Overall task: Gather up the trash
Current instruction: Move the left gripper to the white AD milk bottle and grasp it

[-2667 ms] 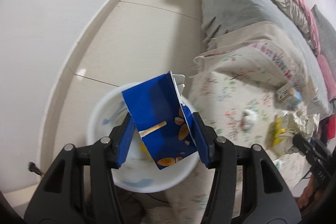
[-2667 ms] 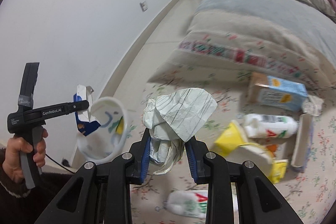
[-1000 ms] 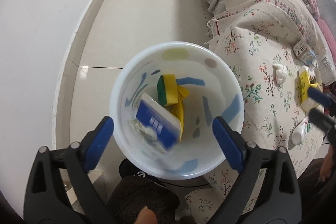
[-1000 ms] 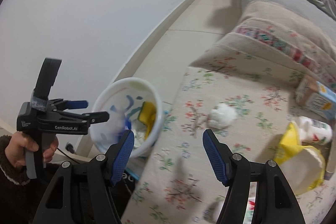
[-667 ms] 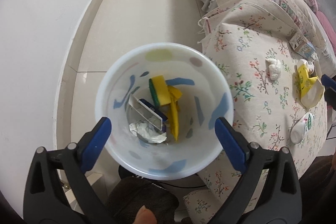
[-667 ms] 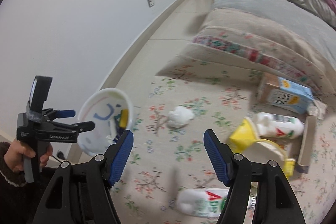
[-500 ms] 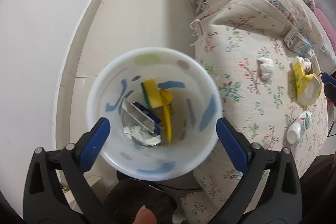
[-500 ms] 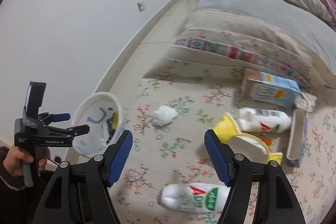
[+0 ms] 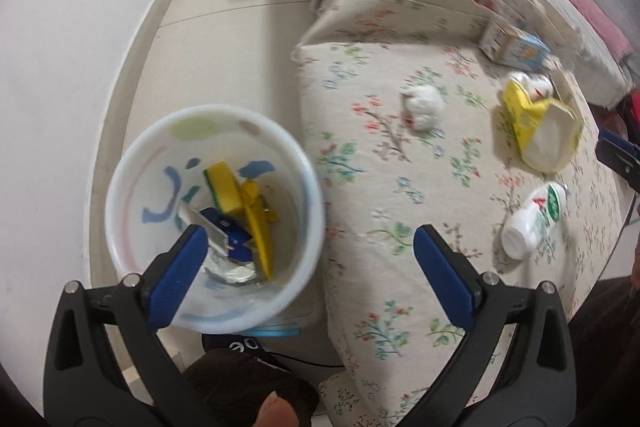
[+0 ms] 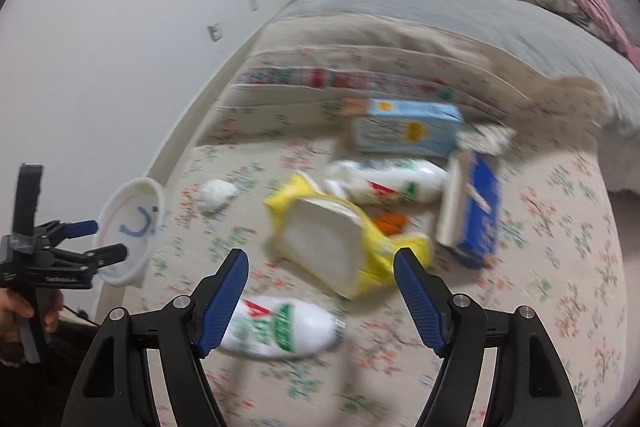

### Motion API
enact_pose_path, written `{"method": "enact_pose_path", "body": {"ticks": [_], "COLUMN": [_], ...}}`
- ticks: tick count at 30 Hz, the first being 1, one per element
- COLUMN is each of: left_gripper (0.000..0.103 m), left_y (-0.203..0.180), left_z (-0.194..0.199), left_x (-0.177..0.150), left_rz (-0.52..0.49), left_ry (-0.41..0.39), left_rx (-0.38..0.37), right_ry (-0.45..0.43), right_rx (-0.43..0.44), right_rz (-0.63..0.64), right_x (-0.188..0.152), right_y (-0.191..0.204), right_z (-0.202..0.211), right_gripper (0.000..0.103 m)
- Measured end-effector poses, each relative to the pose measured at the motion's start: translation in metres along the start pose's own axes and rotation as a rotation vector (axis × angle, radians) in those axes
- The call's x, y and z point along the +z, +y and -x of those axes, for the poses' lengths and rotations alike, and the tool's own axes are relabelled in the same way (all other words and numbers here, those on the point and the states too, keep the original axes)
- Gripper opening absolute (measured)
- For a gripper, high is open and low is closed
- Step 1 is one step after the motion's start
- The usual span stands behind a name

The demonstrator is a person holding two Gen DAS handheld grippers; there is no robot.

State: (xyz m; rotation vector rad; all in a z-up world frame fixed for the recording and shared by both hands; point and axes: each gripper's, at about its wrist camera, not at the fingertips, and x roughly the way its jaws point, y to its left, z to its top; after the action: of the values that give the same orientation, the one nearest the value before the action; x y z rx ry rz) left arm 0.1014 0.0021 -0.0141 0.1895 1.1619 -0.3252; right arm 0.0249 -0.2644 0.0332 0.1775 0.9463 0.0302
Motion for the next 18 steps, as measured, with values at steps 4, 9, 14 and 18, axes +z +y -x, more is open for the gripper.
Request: {"method": "enact_pose_path", "body": {"ticks": [4, 9, 14, 18], "left_gripper": [0.102, 0.102, 0.102, 0.102], "left_y": [-0.022, -0.056, -0.089, -0.117], "left_z": [0.000, -0.003, -0.006, -0.010], "left_x": [-0.001, -0.002, -0.003, -0.003], "left_rz": [-0.066, -0.159, -0.248, -0.309], "left_ry": [-0.006, 0.005, 0.010, 0.019], "left_rx": [-0.019, -0.036, -0.063, -0.092], "right_ry": [0.012, 0.033, 0.043, 0.040], "right_rx": [-0.057, -0.089, -0.107, -0.121], "right_rz": [-0.014, -0.027, -0.042, -0.048], "right_x": [-0.021, -0.040, -0.053, -0.060], "right_y": [-0.023, -0.040, -0.055, -0.063], "right_z": [-0.001, -0.004, -0.004, 0.000], "right_gripper": [0.077, 0.077, 0.077, 0.077]}}
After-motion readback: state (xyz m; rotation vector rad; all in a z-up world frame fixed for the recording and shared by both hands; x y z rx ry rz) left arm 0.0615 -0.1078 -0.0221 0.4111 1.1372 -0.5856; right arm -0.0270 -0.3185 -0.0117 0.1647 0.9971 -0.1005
